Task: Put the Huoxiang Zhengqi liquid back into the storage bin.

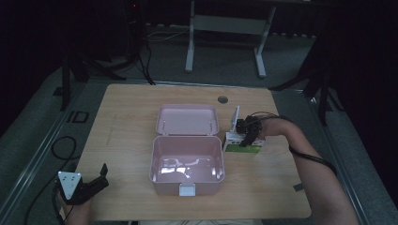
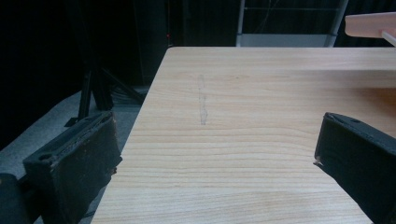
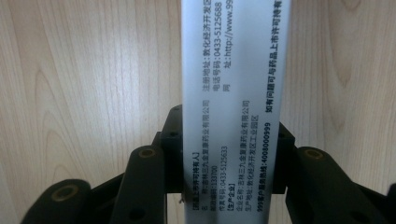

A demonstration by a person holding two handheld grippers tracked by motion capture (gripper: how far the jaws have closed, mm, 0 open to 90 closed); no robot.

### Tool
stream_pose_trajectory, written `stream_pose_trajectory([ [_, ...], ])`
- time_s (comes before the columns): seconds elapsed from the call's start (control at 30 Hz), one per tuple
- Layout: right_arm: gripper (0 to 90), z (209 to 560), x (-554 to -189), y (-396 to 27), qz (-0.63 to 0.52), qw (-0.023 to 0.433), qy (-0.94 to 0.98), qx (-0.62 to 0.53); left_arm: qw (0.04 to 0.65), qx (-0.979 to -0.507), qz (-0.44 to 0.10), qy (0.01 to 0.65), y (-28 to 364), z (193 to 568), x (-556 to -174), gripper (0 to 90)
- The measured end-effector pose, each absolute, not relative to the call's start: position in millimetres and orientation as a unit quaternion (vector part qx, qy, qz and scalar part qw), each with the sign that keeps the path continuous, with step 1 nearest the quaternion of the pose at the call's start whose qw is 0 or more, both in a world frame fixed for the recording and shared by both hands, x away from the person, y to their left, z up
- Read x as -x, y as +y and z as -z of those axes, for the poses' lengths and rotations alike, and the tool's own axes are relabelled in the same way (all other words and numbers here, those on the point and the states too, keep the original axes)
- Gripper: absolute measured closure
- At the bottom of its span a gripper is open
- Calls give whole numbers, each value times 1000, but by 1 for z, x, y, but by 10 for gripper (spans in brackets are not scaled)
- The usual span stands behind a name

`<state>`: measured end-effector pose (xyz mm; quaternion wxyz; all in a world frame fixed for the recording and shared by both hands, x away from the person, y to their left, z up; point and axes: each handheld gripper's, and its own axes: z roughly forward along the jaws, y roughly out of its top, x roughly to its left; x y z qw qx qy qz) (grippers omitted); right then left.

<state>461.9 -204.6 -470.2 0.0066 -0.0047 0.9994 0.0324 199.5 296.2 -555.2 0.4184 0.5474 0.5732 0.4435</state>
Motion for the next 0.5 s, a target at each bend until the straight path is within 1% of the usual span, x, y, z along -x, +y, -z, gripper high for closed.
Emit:
stream_pose_trajectory([
  [0.3, 624, 463, -454, -204, -82, 2, 996, 20, 418, -548, -445, 571, 296, 555, -199, 2],
  [0.5, 624, 456, -445, -199, -63, -2, 998, 24, 419, -547, -445, 572, 296, 555, -199, 2],
])
